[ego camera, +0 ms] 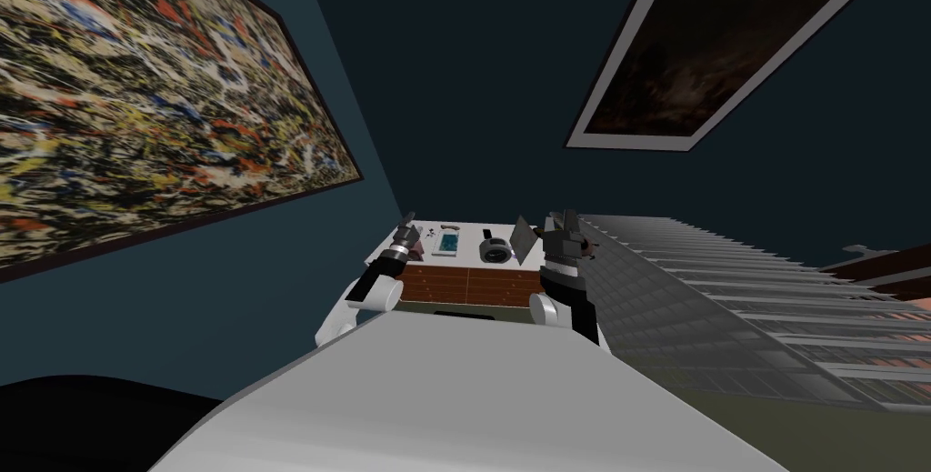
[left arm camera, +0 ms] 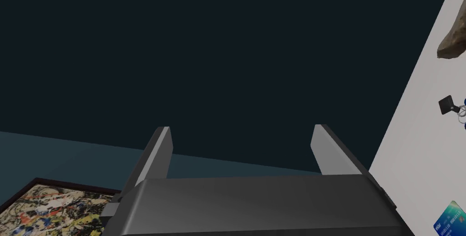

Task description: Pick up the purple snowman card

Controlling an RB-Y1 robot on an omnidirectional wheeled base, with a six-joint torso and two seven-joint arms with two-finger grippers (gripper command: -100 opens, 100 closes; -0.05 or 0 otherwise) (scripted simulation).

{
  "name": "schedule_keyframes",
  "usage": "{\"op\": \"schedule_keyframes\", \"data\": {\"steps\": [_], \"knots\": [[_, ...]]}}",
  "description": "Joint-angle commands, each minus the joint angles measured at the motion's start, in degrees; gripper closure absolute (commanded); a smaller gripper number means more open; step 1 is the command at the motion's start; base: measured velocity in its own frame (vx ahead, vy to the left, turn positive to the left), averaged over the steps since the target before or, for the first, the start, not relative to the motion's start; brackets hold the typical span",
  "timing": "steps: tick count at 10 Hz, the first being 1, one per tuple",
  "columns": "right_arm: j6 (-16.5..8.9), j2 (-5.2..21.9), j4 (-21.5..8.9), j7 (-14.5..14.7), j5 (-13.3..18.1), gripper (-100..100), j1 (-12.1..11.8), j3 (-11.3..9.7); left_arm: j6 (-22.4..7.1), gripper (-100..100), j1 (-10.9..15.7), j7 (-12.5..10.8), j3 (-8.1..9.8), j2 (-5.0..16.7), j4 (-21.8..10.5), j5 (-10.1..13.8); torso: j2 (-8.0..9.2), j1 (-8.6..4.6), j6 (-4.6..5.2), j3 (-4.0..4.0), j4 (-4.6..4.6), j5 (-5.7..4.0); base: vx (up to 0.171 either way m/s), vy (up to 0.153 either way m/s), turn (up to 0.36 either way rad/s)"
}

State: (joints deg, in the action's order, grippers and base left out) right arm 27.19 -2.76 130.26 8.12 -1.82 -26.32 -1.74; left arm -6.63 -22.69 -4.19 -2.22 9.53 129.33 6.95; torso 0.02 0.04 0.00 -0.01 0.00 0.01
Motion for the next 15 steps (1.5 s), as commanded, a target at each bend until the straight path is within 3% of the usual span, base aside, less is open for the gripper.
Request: {"op": "schedule_keyframes", "data": {"steps": [1, 2, 14, 15], "knots": [[0.0, 0.0, 0.0, 0.0, 0.0, 0, 0.0, 0.0, -2.86, -100, 0.24, -0.38, -0.23, -0.01, 0.1, 0.1, 0.0, 0.0, 0.0, 0.0, 0.0, 0.0, -0.008, 0.009, -0.003], [0.0, 0.0, 0.0, 0.0, 0.0, 0, 0.0, 0.0, -3.34, -100, 0.24, -0.38, -0.23, -0.01, 0.1, 0.1, 0.0, -0.01, 0.0, 0.0, 0.0, 0.0, 0.0, 0.0, 0.0], [0.0, 0.0, 0.0, 0.0, 0.0, 0, 0.0, 0.0, -21.85, -100, 2.98, -4.21, -1.08, 1.18, -1.06, 1.68, -0.04, 0.04, 0.0, 0.02, 0.01, 0.01, -0.001, 0.013, -0.005], [0.0, 0.0, 0.0, 0.0, 0.0, 0, 0.0, 0.0, -22.4, -100, 2.98, -4.21, -1.08, 1.18, -1.06, 1.68, -0.05, 0.05, -0.01, 0.03, 0.01, 0.01, 0.004, 0.014, 0.0]]}}
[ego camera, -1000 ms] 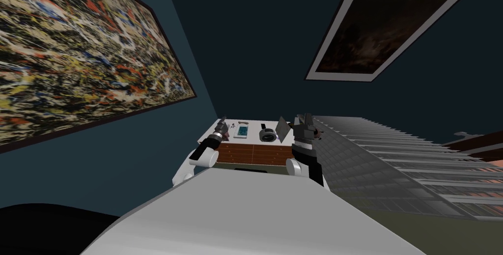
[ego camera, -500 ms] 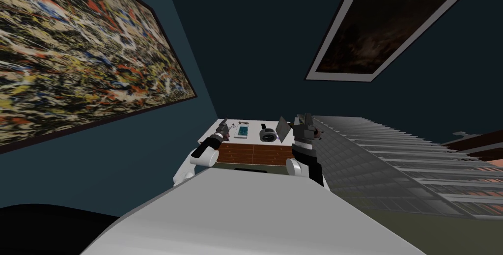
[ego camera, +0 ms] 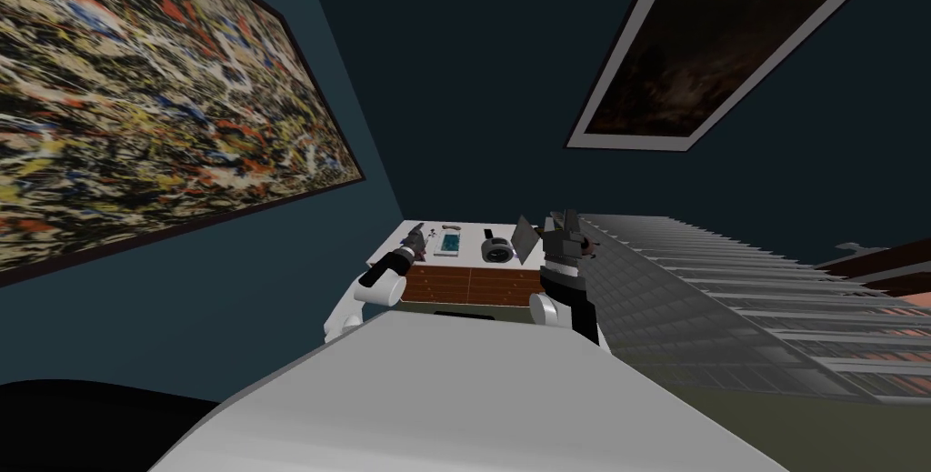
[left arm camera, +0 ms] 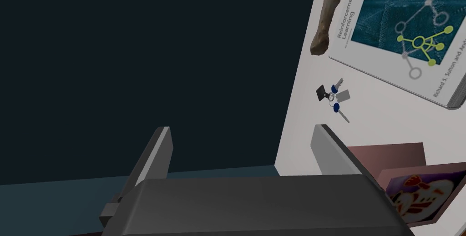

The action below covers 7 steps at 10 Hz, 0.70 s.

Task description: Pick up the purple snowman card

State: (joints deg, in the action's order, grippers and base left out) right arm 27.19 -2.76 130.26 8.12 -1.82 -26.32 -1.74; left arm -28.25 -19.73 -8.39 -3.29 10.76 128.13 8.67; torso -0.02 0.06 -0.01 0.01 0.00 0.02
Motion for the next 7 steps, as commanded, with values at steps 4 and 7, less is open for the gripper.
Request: {"op": "schedule_keyframes", "data": {"steps": [4, 7], "knots": [[0.0, 0.0, 0.0, 0.0, 0.0, 0, 0.0, 0.0, -7.51, -100, 1.2, -1.44, -0.09, 0.42, -0.46, 0.37, -0.02, 0.04, 0.0, 0.01, 0.0, 0.01, 0.006, 0.022, -0.01], [0.0, 0.0, 0.0, 0.0, 0.0, 0, 0.0, 0.0, -11.59, -100, 1.8, -2.12, -0.07, 0.68, -0.79, 0.53, -0.01, 0.02, 0.0, 0.01, 0.0, 0.0, 0.006, 0.018, -0.007]]}}
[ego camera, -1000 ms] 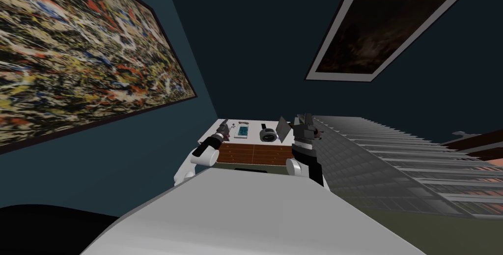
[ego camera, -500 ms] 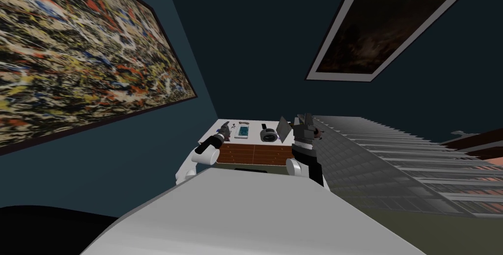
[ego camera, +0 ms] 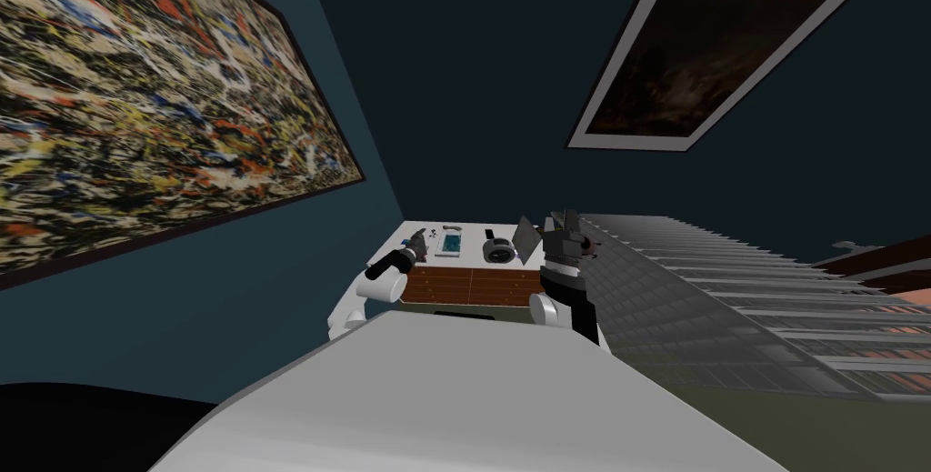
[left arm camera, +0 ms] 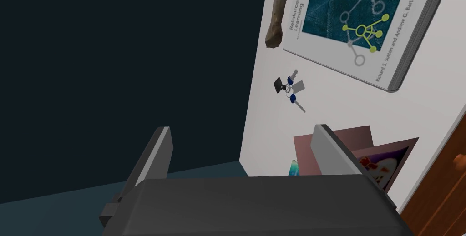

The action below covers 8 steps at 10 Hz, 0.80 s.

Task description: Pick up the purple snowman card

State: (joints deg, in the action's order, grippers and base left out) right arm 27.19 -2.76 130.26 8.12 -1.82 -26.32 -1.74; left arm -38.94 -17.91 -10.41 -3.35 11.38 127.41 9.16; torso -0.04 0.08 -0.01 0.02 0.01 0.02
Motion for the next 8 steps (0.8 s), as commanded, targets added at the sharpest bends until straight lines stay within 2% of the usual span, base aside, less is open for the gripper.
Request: {"op": "schedule_keyframes", "data": {"steps": [1, 6, 7, 8], "knots": [[0.0, 0.0, 0.0, 0.0, 0.0, 0, 0.0, 0.0, -2.86, -100, 0.58, -0.75, 0.05, 0.32, -0.4, 0.17, 0.0, 0.0, 0.0, 0.0, 0.0, 0.0, 0.011, 0.035, -0.014], [0.0, 0.0, 0.0, 0.0, 0.0, 0, 0.0, 0.0, -10.64, -100, 1.79, -1.97, 0.27, 0.87, -1.12, 0.33, -0.03, 0.06, 0.0, 0.02, 0.01, 0.01, 0.014, 0.032, -0.013], [0.0, 0.0, 0.0, 0.0, 0.0, 0, 0.0, 0.0, -10.8, -100, 1.79, -1.97, 0.27, 0.87, -1.12, 0.33, -0.02, 0.05, -0.01, 0.01, 0.01, 0.01, 0.007, 0.016, 0.001], [0.0, 0.0, 0.0, 0.0, 0.0, 0, 0.0, 0.0, -13.12, -100, 2.38, -2.54, 0.43, 1.13, -1.51, 0.37, 0.0, -0.01, -0.01, 0.0, 0.0, 0.0, 0.013, 0.024, -0.018]]}}
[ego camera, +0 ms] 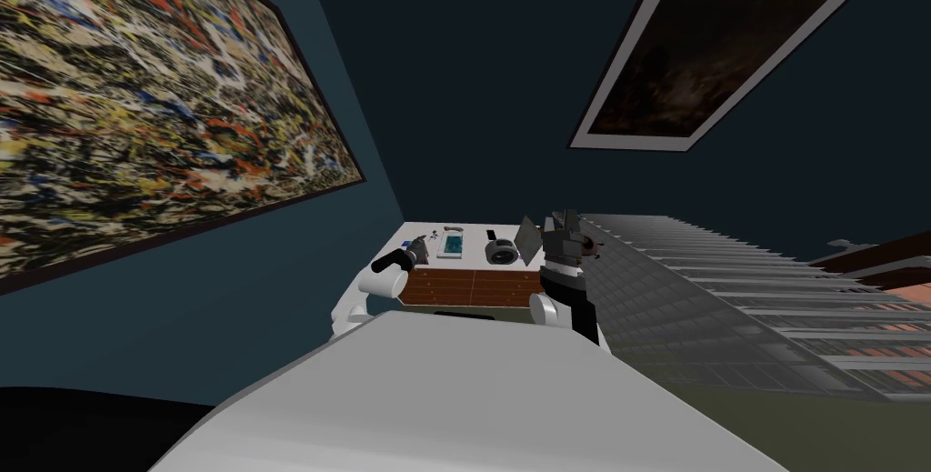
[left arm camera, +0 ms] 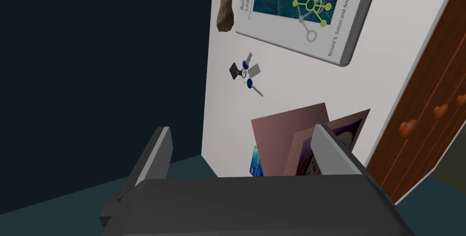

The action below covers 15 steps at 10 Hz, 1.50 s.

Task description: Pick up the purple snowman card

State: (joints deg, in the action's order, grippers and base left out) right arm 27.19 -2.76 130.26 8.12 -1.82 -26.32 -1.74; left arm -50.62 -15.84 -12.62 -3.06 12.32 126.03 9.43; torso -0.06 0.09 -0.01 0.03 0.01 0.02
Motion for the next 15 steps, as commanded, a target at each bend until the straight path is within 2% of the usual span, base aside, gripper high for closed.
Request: {"op": "schedule_keyframes", "data": {"steps": [1, 4, 5, 6, 7, 8, 10, 12, 13, 15], "knots": [[0.0, 0.0, 0.0, 0.0, 0.0, 0, 0.0, 0.0, -2.16, -100, 0.31, -0.33, 0.14, 0.19, -0.13, 0.1, 0.0, 0.0, 0.0, 0.0, 0.0, 0.0, 0.016, 0.026, -0.011], [0.0, 0.0, 0.0, 0.0, 0.0, 0, 0.0, 0.0, -7.15, -100, 1.47, -1.36, 0.52, 0.72, -0.93, 0.09, -0.02, 0.04, -0.01, 0.01, 0.01, 0.01, 0.022, 0.038, -0.015], [0.0, 0.0, 0.0, 0.0, 0.0, 0, 0.0, 0.0, -7.8, -100, 1.47, -1.36, 0.52, 0.72, -0.93, 0.09, -0.05, 0.06, 0.0, 0.03, 0.01, 0.01, 0.019, 0.033, -0.012], [0.0, 0.0, 0.0, 0.0, 0.0, 0, 0.0, 0.0, -9.98, -100, 2.02, -1.82, 0.74, 0.97, -1.33, 0.06, -0.03, 0.04, -0.01, 0.02, 0.01, 0.01, 0.016, 0.042, -0.021], [0.0, 0.0, 0.0, 0.0, 0.0, 0, 0.0, 0.0, -10.37, -100, 2.02, -1.82, 0.74, 0.97, -1.33, 0.06, -0.02, 0.07, 0.0, 0.01, 0.01, 0.02, 0.016, 0.035, -0.012], [0.0, 0.0, 0.0, 0.0, 0.0, 0, 0.0, 0.0, -12.67, -100, 2.55, -2.25, 0.98, 1.19, -1.74, 0.0, -0.01, 0.04, -0.01, 0.01, 0.01, 0.01, 0.02, 0.043, -0.018], [0.0, 0.0, 0.0, 0.0, 0.0, 0, 0.0, 0.0, -14.99, -100, 3.06, -2.64, 1.22, 1.38, -2.13, -0.07, -0.07, 0.11, -0.01, 0.04, 0.02, 0.03, 0.032, 0.048, -0.02], [0.0, 0.0, 0.0, 0.0, 0.0, 0, 0.0, 0.0, -18.56, -100, 3.97, -3.31, 1.71, 1.66, -2.86, -0.24, -0.05, 0.08, -0.01, 0.03, 0.01, 0.02, 0.027, 0.051, -0.026], [0.0, 0.0, 0.0, 0.0, 0.0, 0, 0.0, 0.0, -18.83, -100, 3.97, -3.31, 1.71, 1.66, -2.86, -0.24, -0.07, 0.11, -0.01, 0.04, 0.02, 0.03, 0.022, 0.038, -0.008], [0.0, 0.0, 0.0, 0.0, 0.0, 0, 0.0, 0.0, -21.84, -100, 4.73, -3.82, 2.15, 1.8, -3.47, -0.42, -0.03, 0.02, -0.01, 0.02, 0.01, 0.01, 0.022, 0.035, -0.019]]}}
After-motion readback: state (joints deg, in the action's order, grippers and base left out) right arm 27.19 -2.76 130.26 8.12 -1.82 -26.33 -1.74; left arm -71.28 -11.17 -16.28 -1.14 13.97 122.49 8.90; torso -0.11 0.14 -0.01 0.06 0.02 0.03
